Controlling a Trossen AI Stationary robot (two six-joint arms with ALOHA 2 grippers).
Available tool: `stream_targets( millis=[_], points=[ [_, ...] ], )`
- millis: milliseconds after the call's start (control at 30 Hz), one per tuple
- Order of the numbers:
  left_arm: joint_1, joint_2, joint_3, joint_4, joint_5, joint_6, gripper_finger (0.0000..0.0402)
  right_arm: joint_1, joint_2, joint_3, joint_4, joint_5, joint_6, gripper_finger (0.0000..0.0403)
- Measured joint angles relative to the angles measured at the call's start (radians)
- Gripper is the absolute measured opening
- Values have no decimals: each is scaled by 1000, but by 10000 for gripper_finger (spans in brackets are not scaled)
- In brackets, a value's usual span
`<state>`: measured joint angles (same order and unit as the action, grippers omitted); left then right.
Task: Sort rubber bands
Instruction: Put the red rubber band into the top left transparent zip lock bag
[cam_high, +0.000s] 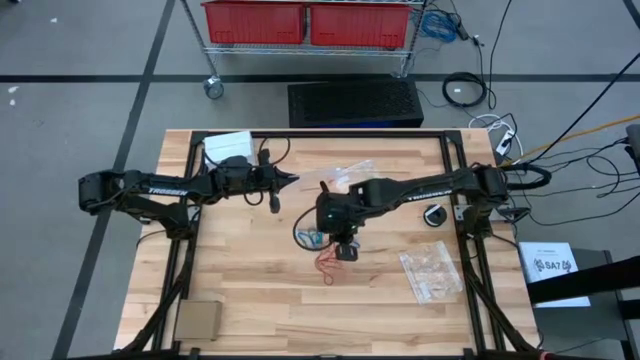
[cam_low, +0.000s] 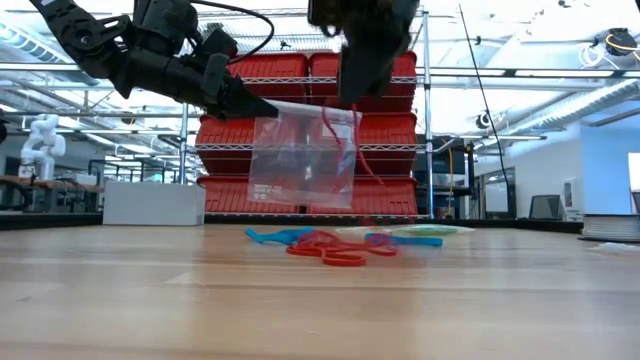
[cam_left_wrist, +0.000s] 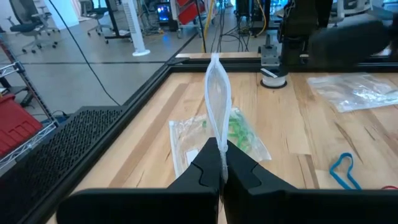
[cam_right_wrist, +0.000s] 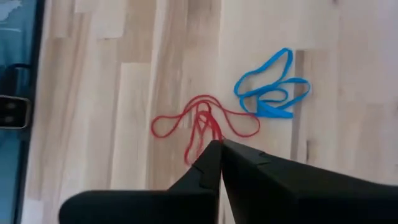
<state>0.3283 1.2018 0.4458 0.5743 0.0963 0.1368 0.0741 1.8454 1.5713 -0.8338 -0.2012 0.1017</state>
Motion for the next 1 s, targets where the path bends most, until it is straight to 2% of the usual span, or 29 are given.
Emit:
stream_targets(
  millis=[200,400,667,1000],
  points=[
    [0,0,0,-15,0,-1,2,21,0,154,-119,27,-57,0],
    [-1,0,0,-47,0,-27,2,7,-1,320,-215,214,-140,0],
    [-11,0,0,-65,0,-53,2,-67,-1,475,-216,464,-215,0],
    [-34,0,0,-26,5,-53,2,-157,0,490,-216,485,-305,0]
  ],
)
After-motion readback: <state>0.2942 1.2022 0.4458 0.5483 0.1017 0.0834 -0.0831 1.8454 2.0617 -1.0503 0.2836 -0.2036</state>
